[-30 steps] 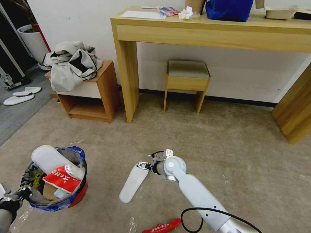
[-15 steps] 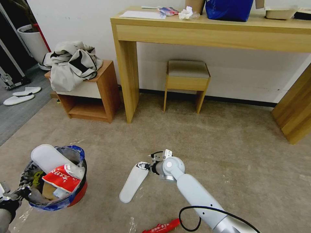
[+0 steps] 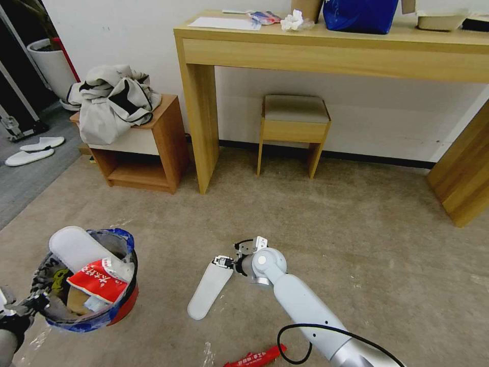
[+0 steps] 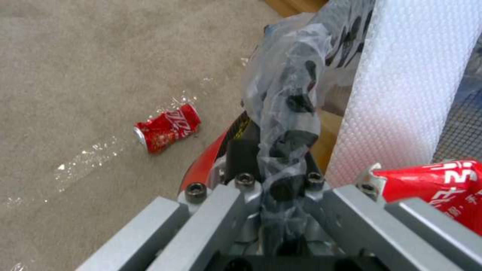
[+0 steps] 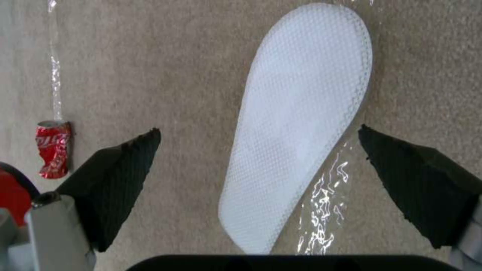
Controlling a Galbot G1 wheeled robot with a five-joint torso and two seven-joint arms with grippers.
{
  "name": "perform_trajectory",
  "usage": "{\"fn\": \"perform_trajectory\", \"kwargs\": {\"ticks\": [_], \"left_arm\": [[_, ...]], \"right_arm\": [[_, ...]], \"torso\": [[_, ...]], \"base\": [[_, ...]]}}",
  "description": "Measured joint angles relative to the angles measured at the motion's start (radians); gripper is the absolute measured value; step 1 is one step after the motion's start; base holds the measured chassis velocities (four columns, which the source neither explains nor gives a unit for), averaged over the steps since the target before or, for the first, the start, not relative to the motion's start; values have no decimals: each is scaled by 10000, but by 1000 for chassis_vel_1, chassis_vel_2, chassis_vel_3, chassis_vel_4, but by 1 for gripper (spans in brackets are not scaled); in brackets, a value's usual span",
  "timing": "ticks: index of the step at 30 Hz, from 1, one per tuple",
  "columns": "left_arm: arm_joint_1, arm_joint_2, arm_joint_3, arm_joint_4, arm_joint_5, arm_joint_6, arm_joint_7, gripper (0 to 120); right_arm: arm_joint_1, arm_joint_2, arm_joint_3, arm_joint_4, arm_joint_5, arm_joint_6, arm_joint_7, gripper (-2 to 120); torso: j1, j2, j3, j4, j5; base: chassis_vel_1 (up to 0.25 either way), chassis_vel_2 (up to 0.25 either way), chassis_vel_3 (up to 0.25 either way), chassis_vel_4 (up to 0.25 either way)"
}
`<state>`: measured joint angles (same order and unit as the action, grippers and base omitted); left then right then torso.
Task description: Pick up the trash bin and place the garbage on the floor into it.
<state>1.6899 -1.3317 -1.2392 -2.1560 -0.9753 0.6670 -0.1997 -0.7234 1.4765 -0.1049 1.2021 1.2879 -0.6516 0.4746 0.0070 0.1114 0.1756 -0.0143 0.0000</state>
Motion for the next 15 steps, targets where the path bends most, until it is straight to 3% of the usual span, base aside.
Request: {"fn": "perform_trajectory", "kwargs": {"ticks": [15], "left_arm": [[81,18,-100,-120,-150,42,-78,0]], "right_arm": [[350,237,24,-579,-284,87,-361,100]], "torso": [[0,0,0,1,0]], "base": [[0,0,0,0]]}}
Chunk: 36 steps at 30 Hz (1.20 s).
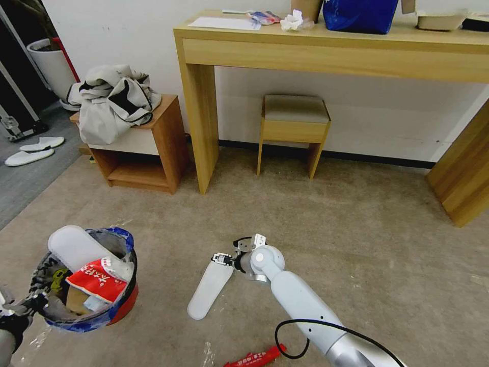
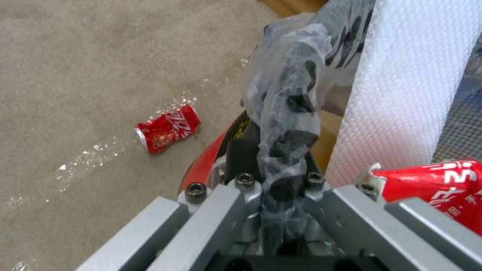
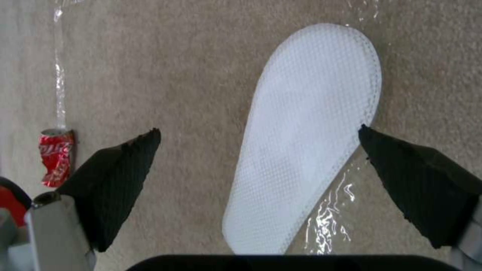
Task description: Pick up the trash bin and place the garbage on the floor into it.
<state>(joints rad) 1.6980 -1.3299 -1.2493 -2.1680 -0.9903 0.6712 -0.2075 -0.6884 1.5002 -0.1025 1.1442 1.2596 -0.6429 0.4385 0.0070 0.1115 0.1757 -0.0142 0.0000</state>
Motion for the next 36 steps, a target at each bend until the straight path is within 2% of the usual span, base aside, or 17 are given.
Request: {"fn": "perform_trajectory", "kwargs": {"ticks": [11,18,28,36], "left_arm": [[2,-12,-6,12,-1,-8,27,0],[44,-37,4,49,34,-45,69,0],[41,36,-7,23,-15,-54,76,0],[76,47,-29,18,-33,-68,75,0]], "right_arm": [[70,205,6,-308,-301,115,-206,100],[-12,-33,118,-61,-304,154,-147,100],[154,225,236,-1091,-862,336,-390,100],[137,344,186,-1290,-1093,385,-580,100]], "torso": [[0,0,0,0,0],[0,0,-1,-3,0],[0,0,0,-1,0],[0,0,0,0,0]], "base": [[0,0,0,0],[0,0,0,0],[0,0,0,0],[0,0,0,0]]}}
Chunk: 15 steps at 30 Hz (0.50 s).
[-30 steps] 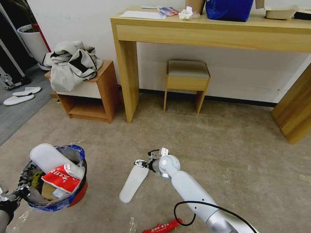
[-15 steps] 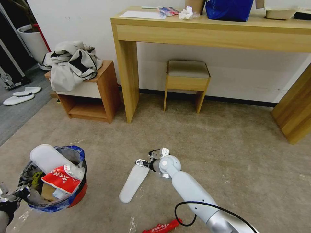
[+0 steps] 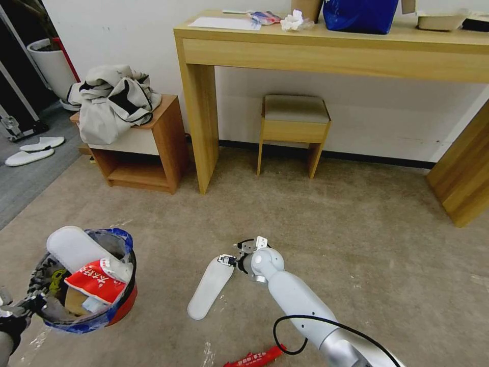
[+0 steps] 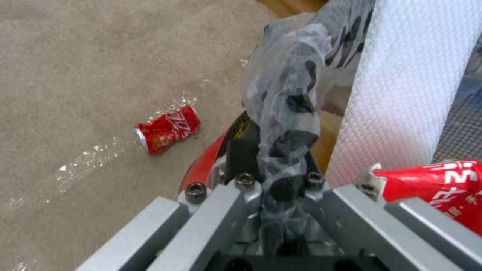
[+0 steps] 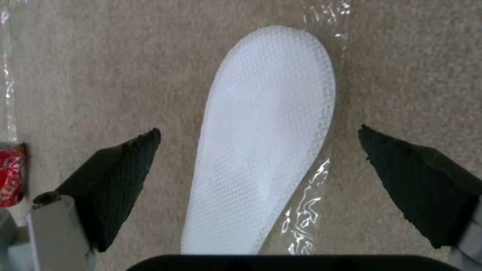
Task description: Pick up the trash bin and place the garbage on the floor into it.
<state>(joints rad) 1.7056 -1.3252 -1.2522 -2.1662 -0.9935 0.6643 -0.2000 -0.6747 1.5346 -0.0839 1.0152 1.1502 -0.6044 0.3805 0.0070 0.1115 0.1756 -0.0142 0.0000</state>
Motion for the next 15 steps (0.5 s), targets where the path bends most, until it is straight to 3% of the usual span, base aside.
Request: {"fn": "perform_trajectory", "kwargs": {"ticks": [15], "left_arm": [[5,-61,44,-58,6,-14,10,0]], "right_arm": [[154,273,-84,-564,-390,83,-391,100]], "torso": [[0,0,0,-1,0]], "base": [[0,0,0,0]]}}
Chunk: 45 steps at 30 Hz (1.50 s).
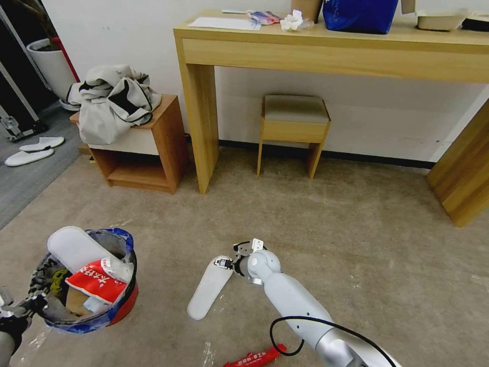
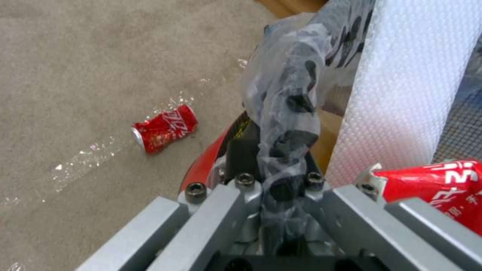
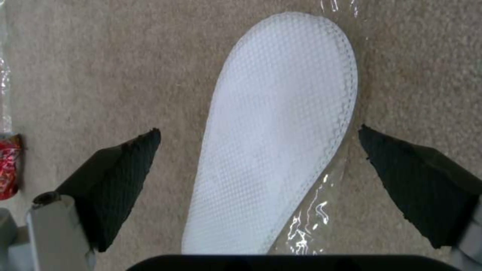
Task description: Pick up the trash bin and place the garbage on the floor into it.
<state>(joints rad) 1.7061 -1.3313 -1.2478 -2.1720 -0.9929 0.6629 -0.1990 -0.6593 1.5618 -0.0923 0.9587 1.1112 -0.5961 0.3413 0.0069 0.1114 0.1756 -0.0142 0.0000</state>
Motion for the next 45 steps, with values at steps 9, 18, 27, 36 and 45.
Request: {"fn": "perform_trajectory", "kwargs": {"ticks": [9,18,27,36,45], "left_arm": [[56,15,-13,-57,0,-2,7,0],[72,23,-16,-74,-4,-8,14,0],[66,11,15,-75,0,-10,18,0],[74,-13,30,-111,6,-14,19,0],[101,-17,4,-167,-7,-15,18,0]], "right_arm": [[135,194,26,-496,-335,125,-427,100],[238,301,85,-961,-635,300,-755,100],[251,399,98,-1157,-840,451,-924,100],[274,441,93,-1276,-956,504,-959,100],[344,469,120,-1627,-1131,617,-1056,100]], "torso": [[0,0,0,0,0],[0,0,0,0,0],[0,0,0,-1,0],[0,0,0,0,0],[0,0,0,0,0]], "base": [[0,0,0,0],[0,0,0,0],[0,0,0,0],[0,0,0,0],[0,0,0,0]]}}
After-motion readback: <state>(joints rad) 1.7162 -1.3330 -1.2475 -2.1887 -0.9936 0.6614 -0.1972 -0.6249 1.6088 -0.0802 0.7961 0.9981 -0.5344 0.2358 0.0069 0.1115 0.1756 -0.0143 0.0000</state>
